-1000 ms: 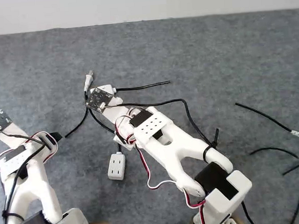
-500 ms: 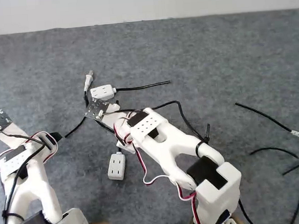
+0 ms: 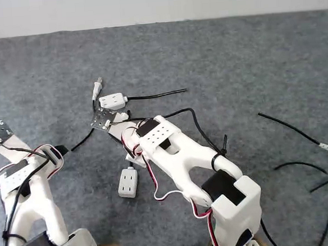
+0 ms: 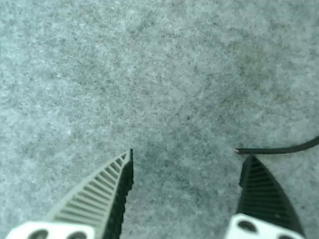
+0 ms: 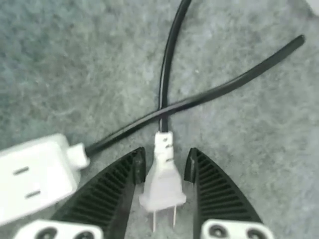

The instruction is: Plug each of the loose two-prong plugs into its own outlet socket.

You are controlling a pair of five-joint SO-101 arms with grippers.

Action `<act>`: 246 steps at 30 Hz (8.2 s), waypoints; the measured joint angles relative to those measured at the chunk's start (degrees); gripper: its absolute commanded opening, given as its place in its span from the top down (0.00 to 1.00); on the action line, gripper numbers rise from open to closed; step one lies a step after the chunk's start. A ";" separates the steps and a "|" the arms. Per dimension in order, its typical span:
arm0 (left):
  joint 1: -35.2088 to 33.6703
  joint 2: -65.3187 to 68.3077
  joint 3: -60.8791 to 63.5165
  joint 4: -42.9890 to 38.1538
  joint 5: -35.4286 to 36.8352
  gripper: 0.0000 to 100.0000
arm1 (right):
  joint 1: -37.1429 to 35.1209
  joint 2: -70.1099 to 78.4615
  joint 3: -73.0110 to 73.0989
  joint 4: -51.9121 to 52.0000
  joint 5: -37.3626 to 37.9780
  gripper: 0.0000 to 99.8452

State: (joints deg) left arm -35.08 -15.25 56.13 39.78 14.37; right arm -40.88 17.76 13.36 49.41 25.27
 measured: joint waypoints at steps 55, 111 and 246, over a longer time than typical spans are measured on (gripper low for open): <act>0.00 0.00 0.00 0.00 0.00 0.68 | 1.67 17.41 -28.48 21.27 2.73 0.95; 0.00 0.00 0.00 0.00 0.00 0.68 | 3.60 0.62 -19.43 28.66 -16.09 0.99; 36.84 3.43 -5.45 12.04 9.58 0.98 | 28.92 -46.51 34.20 -7.12 -24.79 0.99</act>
State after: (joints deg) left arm 1.76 -11.82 50.68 51.82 23.96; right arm -11.96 -28.75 47.56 42.29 0.48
